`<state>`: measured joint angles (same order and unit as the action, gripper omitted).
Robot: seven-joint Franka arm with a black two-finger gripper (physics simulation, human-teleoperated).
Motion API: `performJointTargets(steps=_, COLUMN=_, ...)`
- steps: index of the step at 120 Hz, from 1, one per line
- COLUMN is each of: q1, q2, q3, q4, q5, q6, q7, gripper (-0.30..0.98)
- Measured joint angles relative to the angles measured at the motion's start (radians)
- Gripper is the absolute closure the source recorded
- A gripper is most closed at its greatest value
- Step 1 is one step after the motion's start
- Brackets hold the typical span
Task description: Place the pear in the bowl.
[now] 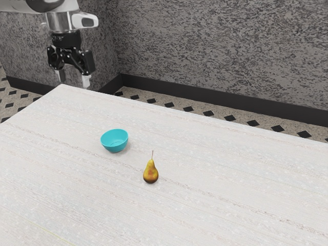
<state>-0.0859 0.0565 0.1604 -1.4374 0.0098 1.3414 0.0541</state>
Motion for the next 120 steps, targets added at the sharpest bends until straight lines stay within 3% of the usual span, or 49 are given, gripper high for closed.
performJointTargets(steps=56, q1=-0.007, q2=0.017, q3=0.023, q4=0.022, q5=-0.04, q6=0.146, q7=0.026, gripper=0.0)
performJointTargets(steps=120, q1=-0.015, q2=0.418, q3=-0.031, q4=0.051, q5=-0.055, q6=0.286, q7=0.039, gripper=0.0)
